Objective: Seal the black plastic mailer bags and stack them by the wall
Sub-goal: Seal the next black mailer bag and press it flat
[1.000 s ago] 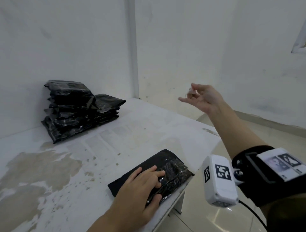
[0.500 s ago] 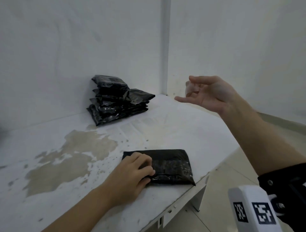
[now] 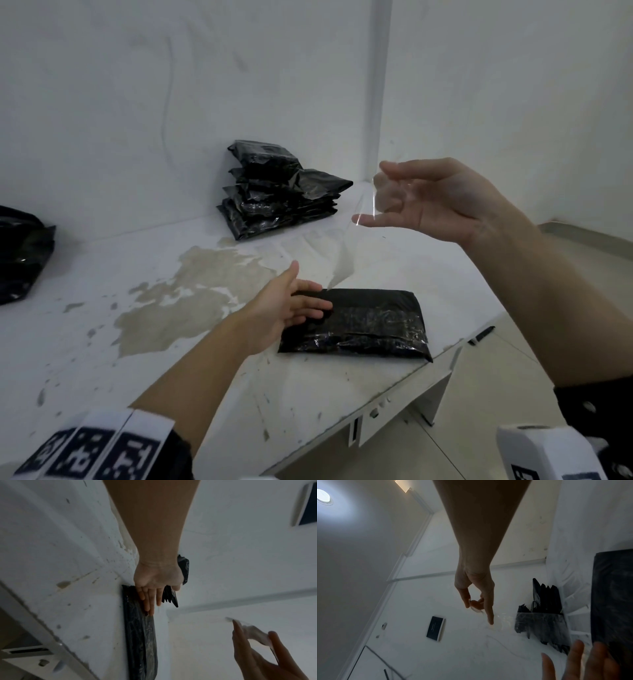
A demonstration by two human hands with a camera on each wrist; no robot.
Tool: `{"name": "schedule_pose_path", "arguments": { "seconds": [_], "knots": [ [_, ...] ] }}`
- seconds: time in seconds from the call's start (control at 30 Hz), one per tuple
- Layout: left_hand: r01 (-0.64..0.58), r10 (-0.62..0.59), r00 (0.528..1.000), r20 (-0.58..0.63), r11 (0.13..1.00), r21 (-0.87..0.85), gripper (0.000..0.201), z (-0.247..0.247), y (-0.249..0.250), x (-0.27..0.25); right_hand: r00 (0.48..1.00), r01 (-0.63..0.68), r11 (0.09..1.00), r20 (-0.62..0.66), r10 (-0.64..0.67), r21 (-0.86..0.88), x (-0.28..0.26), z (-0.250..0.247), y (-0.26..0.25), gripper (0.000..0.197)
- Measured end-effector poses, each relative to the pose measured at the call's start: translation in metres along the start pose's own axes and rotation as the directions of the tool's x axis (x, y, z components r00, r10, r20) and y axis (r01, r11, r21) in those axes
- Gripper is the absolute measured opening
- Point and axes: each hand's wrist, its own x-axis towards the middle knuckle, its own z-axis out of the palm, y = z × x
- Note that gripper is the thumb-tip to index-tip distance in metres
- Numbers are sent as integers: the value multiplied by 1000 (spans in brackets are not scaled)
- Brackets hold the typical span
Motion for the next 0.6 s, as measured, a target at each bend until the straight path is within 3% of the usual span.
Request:
{"name": "schedule_pose_path", "arguments": {
  "seconds": [0.1,0.23,0.47,0.6],
  "knots": [
    [51,-51,998,42,999,9,69,-4,4,0,999,-32,999,44,32,-4,-1,9,4,9],
    [71,-72,996,58,997,30,64,-6,4,0,996,-51,999,69,52,-5,1,19,7,13],
    [34,-34,995,89,999,5,38,-8,1,-1,994,-87,996,72,86,7,3,24,10,19],
    [1,1,1000,19,995,-103,16,-7,-4,-1,991,-102,994,82,104,-30,-10,4,13,27]
  ]
}}
